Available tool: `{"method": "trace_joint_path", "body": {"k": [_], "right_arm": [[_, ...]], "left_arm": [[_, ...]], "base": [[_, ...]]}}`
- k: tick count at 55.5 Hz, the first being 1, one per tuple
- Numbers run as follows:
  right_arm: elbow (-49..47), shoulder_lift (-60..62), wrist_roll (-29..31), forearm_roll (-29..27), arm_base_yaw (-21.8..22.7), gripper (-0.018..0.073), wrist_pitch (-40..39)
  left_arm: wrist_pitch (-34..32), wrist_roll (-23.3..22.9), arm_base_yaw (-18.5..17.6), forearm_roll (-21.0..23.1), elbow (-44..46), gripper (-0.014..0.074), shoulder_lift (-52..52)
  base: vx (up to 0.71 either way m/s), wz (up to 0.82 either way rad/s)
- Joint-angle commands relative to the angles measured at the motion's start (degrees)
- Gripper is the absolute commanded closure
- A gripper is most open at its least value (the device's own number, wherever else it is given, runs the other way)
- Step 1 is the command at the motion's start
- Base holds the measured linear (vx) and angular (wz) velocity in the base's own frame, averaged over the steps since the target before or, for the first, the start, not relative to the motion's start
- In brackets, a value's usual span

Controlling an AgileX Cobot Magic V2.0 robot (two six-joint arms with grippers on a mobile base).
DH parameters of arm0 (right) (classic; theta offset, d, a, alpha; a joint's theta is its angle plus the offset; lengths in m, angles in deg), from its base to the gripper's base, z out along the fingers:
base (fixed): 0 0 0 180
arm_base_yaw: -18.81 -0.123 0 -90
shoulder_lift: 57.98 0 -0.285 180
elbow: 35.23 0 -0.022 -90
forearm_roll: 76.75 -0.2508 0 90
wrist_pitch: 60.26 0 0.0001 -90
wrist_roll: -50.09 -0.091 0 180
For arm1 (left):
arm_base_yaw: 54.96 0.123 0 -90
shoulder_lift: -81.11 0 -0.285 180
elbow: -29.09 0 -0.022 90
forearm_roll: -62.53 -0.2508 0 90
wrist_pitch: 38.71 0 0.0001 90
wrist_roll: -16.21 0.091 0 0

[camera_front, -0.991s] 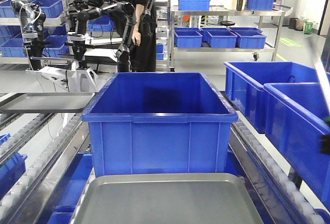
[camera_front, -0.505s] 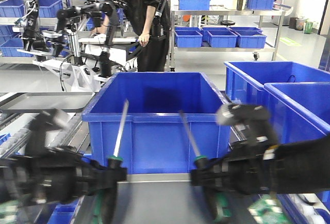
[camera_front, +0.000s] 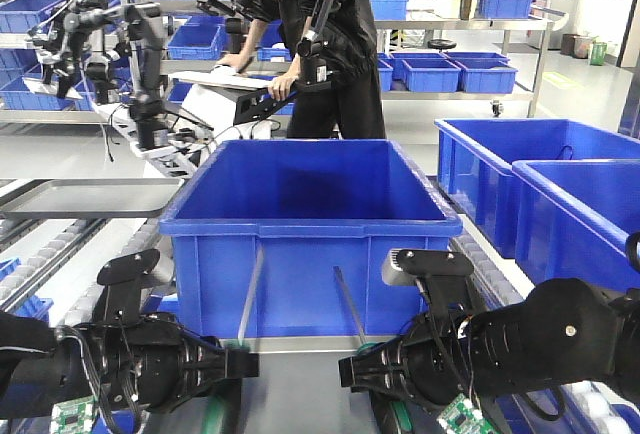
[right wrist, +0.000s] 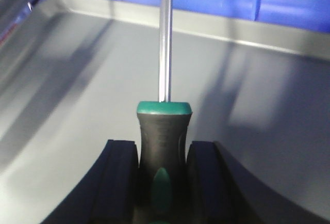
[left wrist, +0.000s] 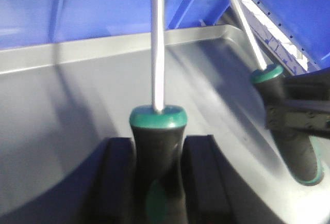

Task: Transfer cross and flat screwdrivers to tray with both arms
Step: 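Lower both held screwdrivers down onto the grey tray, then open both grippers and lift them away from the tray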

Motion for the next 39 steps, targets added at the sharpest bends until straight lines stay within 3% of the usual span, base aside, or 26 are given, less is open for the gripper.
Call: {"method": "trace_joint_path", "body": {"k": [1,8,12,18,24,34,39], "right_arm": [[-1.7,3.0,0.1,-0.7,0.1,0.0127,-4.7],[-1.7,5.4,0.4,-0.6,0.1,-0.0039,-5.4],[-1.7,7.7,1.7,1.1,0.1,-0.0071,-4.9],[-1.7,12.5,2.6,7.6,0.2,-0.0064,-3.0],[-1.7,19.1,-0.9,14.1,1.3,-0.0043,-0.8],[-1.7,28.8,-4.4,16.9,5.4,-0.002,1.2],[-1.4,32.4,-4.4,17.6,6.4,-0.002,5.6]], "left_arm": [[-1.0,0.2,-0.2,2.7,1.7,0.0101,-2.0],[-1.6,0.6,-0.1,2.5,2.0,0.0035,-2.3],[-1.9,0.8,0.8,1.8,2.2,0.0029,-3.8],[-1.9,1.6,2.9,-1.5,2.5,0.0029,-9.5],[-2.9,1.6,5.5,-6.7,2.5,0.0031,-17.0],[-4.1,1.5,9.0,-14.7,2.1,0.0031,-30.5],[-4.2,-0.6,9.5,-15.8,-0.4,0.0031,-36.3]], "base": [[0.0,0.0],[0.0,0.0],[0.0,0.0],[0.0,0.0],[0.0,0.0],[0.0,0.0],[0.0,0.0]]}}
